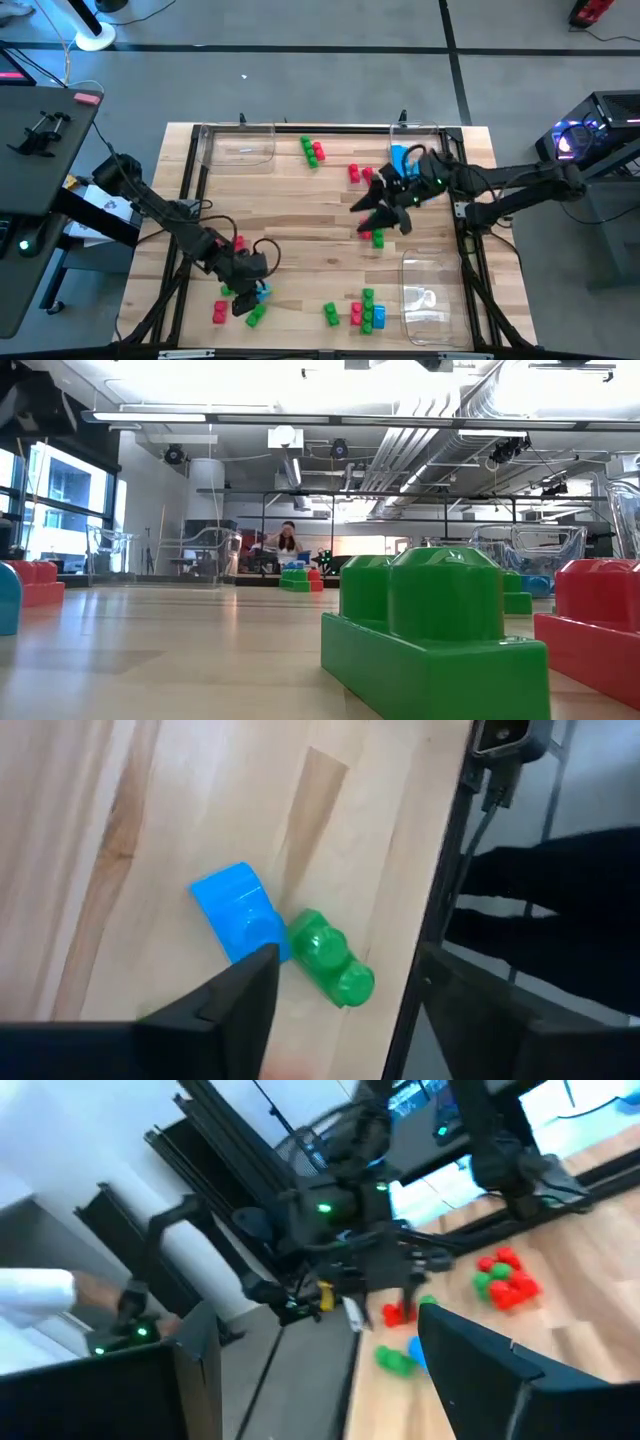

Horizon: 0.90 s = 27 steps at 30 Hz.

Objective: Sort blocks
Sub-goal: Put the blue game piece into the top right transparent bin

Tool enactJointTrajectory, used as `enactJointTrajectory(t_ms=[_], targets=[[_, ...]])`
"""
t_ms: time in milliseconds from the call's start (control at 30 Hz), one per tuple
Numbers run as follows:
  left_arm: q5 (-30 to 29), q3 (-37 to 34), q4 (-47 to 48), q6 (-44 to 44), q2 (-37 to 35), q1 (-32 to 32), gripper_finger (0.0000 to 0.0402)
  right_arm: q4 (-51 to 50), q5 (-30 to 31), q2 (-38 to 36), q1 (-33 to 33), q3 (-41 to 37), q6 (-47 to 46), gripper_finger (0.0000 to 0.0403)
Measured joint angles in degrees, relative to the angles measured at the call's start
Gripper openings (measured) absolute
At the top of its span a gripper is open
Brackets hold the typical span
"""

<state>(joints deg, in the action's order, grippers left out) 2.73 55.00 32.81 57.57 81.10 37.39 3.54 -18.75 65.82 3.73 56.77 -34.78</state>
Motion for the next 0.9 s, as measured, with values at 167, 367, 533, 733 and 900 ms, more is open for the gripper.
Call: enactJointTrajectory(t_ms=[167,367,533,733,900], targets=[[-10.7,0.0,1.0,0.8,0.1,3.8,0.0253,-3.5,14.0,0.0,9.1,2.7,-3.5,0.0224],[-17.5,-0.1,2.9,3.8,4.7,2.5,0.0255,-4.4,28.8,0.0,17.6,3.3,-6.3,0.0224],[-13.5,-0.1,-0.5,5.7,10.5,1.8,0.0255,-5.1,33.2,0.0,20.0,3.3,-6.8,0.0224],[-13.5,0.0,-0.2,14.5,12.9,1.6,0.0255,-6.4,32.6,0.0,20.1,3.3,-5.5,0.0224],[-8.8,0.0,0.3,16.8,15.4,1.8,0.0255,-9.2,31.3,0.0,20.1,3.3,-4.8,0.0224]])
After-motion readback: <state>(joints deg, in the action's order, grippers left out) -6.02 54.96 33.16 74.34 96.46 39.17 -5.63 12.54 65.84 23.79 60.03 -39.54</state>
